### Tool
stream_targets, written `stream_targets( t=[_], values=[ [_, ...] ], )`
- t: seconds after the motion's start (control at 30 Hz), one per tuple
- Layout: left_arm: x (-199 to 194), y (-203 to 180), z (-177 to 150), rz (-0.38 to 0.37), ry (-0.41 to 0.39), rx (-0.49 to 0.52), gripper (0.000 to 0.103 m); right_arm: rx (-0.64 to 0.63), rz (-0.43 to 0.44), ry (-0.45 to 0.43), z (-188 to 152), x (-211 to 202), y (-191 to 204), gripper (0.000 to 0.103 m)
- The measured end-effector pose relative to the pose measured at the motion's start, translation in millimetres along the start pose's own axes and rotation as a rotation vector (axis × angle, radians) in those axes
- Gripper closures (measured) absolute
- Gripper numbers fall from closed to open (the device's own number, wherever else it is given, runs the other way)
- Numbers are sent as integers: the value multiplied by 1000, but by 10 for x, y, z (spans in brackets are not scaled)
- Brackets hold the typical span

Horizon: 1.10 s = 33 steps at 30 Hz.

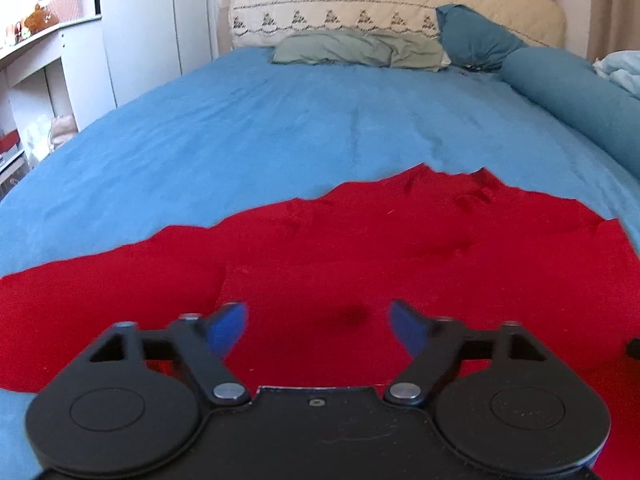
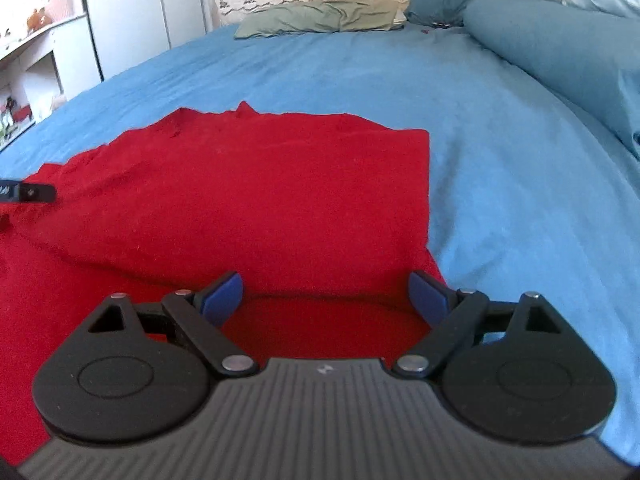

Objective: Fold small clothes

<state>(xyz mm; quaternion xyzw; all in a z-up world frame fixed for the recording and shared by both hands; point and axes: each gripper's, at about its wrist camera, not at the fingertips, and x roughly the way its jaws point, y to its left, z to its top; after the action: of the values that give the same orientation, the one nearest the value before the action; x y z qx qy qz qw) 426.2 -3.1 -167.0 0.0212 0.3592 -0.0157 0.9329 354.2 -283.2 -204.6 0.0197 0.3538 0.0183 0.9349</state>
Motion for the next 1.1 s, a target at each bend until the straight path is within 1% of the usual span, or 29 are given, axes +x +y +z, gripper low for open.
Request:
stream_targets(
  t=[0.07, 0.1, 0.13, 0.17, 0.2, 0.23, 0.3, 0.37, 0.4, 0.5, 0.53, 0.67, 0.73, 0.83, 0.9, 0.97, 1.03, 1.1],
  values=[
    [55, 33, -41, 10, 15, -12, 8, -36, -17, 7, 12, -50, 28, 0],
    [96, 61, -67, 11, 28, -23, 8, -45, -14, -10, 67, -84, 43, 0],
    [132, 88, -100, 10, 37, -36, 8, -47, 5, -50, 148, -119, 54, 0],
    [149, 106, -126, 10, 32, -41, 6, -47, 27, -102, 226, -133, 83, 0],
    [149, 114, -150, 12, 20, -42, 4, -48, 40, -135, 318, -78, 132, 0],
    [156, 112, -166, 13, 17, -45, 4, -45, 43, -136, 404, 38, 179, 0],
    [163, 106, -168, 13, 15, -47, 3, -35, 47, -86, 552, 367, 217, 0],
    [162, 122, -172, 5, 22, -46, 3, -27, -24, -40, 626, 677, 177, 0],
    [176, 131, -162, -1, 26, -48, 3, -2, -61, -39, 649, 784, 102, 0],
    [204, 148, -173, -9, 26, -47, 1, 135, -94, -59, 725, 907, -198, 0],
    [210, 143, -176, -7, 23, -45, 1, 153, -98, -62, 745, 922, -250, 0],
    [192, 123, -166, 6, 18, -49, 0, 111, -114, -43, 787, 936, -239, 0],
    [120, 142, -123, 0, 20, -64, 1, 109, -117, -51, 849, 866, -220, 0],
    [-191, 248, -25, -11, -38, -92, 1, 129, -76, -122, 963, 571, -172, 0],
    [-417, 366, 61, -4, -58, -120, 1, 101, -66, -145, 1040, 337, -73, 0],
    [-641, 495, 147, 13, -70, -152, 1, 83, -74, -142, 1133, 131, 76, 0],
    [-886, 656, 240, 20, -84, -181, 0, 89, -51, -124, 1198, -88, 245, 0],
    [-1143, 846, 320, 25, -100, -213, 0, 83, -21, -129, 1224, -297, 440, 0]
  ],
)
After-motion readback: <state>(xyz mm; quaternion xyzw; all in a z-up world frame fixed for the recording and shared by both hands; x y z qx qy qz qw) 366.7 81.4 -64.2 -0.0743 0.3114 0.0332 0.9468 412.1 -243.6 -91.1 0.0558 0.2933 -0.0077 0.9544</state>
